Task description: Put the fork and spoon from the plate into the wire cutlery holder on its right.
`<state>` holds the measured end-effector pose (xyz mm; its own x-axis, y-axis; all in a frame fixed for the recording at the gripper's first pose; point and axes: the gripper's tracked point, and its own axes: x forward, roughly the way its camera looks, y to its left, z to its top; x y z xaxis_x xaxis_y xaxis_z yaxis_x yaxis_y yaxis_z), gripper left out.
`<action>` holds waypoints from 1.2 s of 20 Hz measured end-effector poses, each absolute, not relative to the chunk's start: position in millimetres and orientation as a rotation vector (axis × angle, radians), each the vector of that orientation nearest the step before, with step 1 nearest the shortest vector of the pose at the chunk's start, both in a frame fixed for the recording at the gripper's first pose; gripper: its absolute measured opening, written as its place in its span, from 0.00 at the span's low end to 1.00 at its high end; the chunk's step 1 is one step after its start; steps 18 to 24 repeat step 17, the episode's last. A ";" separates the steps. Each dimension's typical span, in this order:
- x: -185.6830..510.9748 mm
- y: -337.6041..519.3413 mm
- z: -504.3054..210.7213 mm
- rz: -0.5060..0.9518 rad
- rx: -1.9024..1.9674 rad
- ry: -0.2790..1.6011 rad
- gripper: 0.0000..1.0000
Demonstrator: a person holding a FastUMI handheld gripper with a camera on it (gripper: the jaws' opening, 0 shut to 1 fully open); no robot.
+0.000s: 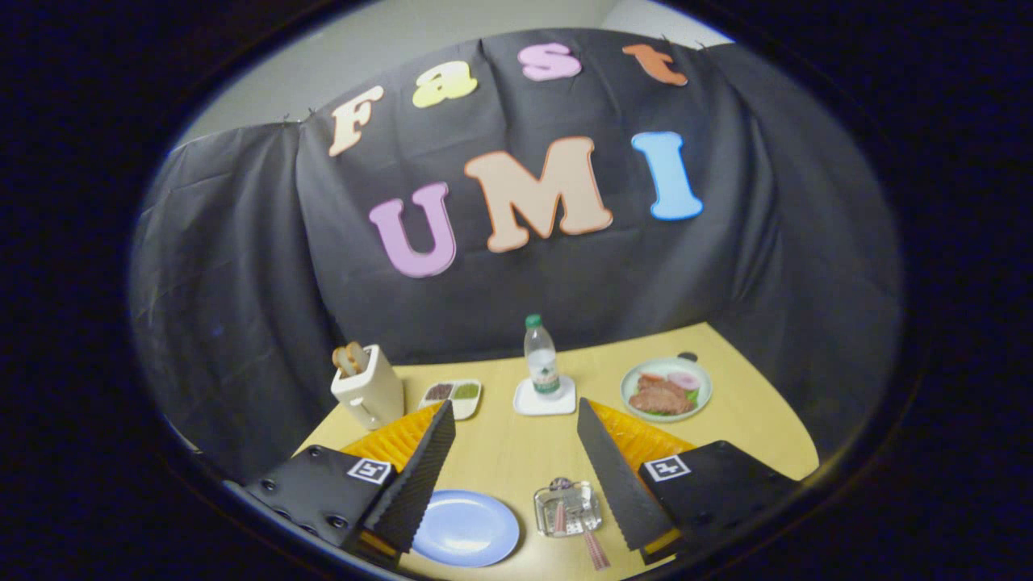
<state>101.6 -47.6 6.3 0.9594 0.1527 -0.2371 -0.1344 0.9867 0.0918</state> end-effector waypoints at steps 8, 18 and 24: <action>63.3 -77.3 31.9 0.072 0.000 0.053 0.97; 40.7 -121.4 59.5 0.071 0.004 -0.031 0.97; 40.7 -121.4 59.5 0.071 0.004 -0.031 0.97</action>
